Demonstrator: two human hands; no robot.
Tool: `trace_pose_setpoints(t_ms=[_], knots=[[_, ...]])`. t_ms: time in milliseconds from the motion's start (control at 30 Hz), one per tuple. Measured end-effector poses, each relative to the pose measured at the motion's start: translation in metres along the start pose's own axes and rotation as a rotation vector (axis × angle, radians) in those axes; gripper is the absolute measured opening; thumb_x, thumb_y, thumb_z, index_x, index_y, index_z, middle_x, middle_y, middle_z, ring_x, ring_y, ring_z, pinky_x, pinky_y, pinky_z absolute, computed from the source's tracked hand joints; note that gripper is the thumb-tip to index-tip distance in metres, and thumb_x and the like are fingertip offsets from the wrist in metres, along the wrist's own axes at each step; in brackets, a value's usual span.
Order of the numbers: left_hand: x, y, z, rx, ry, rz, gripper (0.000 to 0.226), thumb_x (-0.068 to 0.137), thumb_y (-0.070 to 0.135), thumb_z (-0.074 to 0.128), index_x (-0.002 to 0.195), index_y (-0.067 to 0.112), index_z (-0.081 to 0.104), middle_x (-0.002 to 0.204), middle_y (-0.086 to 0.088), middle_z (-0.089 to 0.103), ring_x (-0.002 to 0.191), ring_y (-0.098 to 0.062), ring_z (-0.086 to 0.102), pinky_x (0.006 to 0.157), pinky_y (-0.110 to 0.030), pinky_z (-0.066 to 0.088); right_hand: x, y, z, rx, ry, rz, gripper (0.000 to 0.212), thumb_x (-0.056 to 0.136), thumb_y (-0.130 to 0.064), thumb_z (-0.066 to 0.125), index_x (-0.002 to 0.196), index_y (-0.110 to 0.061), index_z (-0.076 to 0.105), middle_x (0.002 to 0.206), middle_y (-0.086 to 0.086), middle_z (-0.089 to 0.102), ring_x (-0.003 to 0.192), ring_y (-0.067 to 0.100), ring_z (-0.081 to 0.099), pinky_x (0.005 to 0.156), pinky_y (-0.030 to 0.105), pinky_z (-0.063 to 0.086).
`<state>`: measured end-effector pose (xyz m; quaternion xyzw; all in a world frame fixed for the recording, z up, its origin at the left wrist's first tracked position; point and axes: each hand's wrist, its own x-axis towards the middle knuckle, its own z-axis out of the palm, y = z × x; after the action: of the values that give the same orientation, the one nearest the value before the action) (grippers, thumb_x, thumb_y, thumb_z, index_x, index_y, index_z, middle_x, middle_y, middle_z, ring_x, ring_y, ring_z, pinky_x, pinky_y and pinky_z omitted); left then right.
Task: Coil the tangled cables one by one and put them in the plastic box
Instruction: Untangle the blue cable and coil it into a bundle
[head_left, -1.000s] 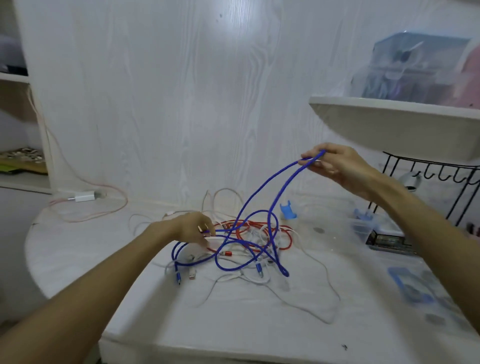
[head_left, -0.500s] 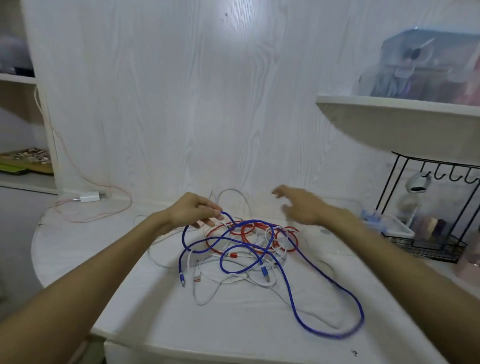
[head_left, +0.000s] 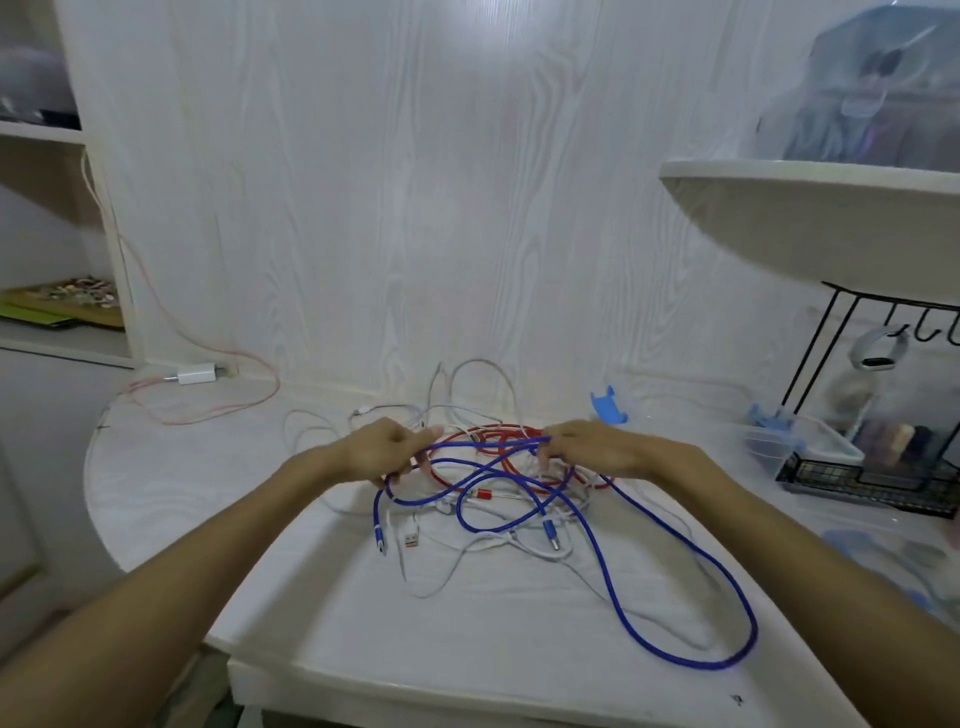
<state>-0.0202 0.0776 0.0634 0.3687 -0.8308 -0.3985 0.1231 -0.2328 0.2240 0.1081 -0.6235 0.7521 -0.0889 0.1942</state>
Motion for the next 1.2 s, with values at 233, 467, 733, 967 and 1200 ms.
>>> trace_pose_setpoints(t_ms=[233, 467, 733, 967, 1200], knots=[[-0.008, -0.026, 0.003, 0.421, -0.237, 0.184, 0.044, 0.079, 0.056, 0.066, 0.044, 0.029, 0.06, 0.043, 0.01, 0.045, 0.047, -0.006, 0.039, 0.053, -0.017, 0.034, 0.054, -0.038, -0.005, 0.24, 0.018, 0.106, 0.039, 0.098, -0.025, 0.033, 0.085, -0.007, 0.066, 0.069, 0.004, 0.061, 0.055, 0.016, 0.055, 0.06, 0.026, 0.046], [-0.003, -0.045, 0.0, 0.481, -0.253, 0.181, 0.04, 0.072, 0.06, 0.07, 0.048, 0.03, 0.061, 0.049, 0.017, 0.056, 0.051, -0.001, 0.047, 0.056, -0.015, 0.038, 0.111, -0.037, 0.067, -0.544, 0.138, 0.057, 0.031, 0.094, -0.027, 0.049, 0.113, -0.007, 0.062, 0.118, 0.013, 0.063, 0.109, 0.03, 0.056, 0.083, 0.036, 0.043], [0.0, -0.004, 0.015, 0.432, 0.023, 0.224, 0.062, 0.063, 0.089, 0.042, 0.092, 0.038, 0.06, 0.093, 0.018, 0.06, 0.091, -0.008, 0.056, 0.075, -0.026, 0.042, 0.085, -0.021, 0.015, 0.009, 0.361, -0.03, 0.022, 0.086, -0.025, 0.067, 0.105, -0.017, 0.074, 0.105, 0.003, 0.073, 0.098, 0.018, 0.065, 0.082, 0.026, 0.047], [-0.006, -0.009, 0.066, 0.703, -0.193, 0.43, 0.044, 0.08, 0.054, 0.064, 0.112, 0.024, 0.058, 0.114, 0.008, 0.059, 0.105, -0.015, 0.054, 0.083, -0.027, 0.044, 0.022, 0.027, -0.012, 0.073, 0.171, 0.245, 0.021, 0.087, -0.014, 0.063, 0.097, 0.002, 0.072, 0.08, 0.009, 0.068, 0.064, 0.016, 0.064, 0.063, 0.025, 0.055], [0.004, 0.008, 0.044, 0.504, -0.042, 0.36, 0.026, 0.094, 0.046, 0.047, 0.071, 0.034, 0.052, 0.074, 0.013, 0.057, 0.074, -0.011, 0.051, 0.065, -0.027, 0.036, 0.037, 0.014, 0.043, -0.306, 0.351, 0.124, 0.022, 0.087, -0.028, 0.058, 0.099, -0.017, 0.074, 0.103, 0.005, 0.07, 0.097, 0.025, 0.062, 0.075, 0.032, 0.047]])
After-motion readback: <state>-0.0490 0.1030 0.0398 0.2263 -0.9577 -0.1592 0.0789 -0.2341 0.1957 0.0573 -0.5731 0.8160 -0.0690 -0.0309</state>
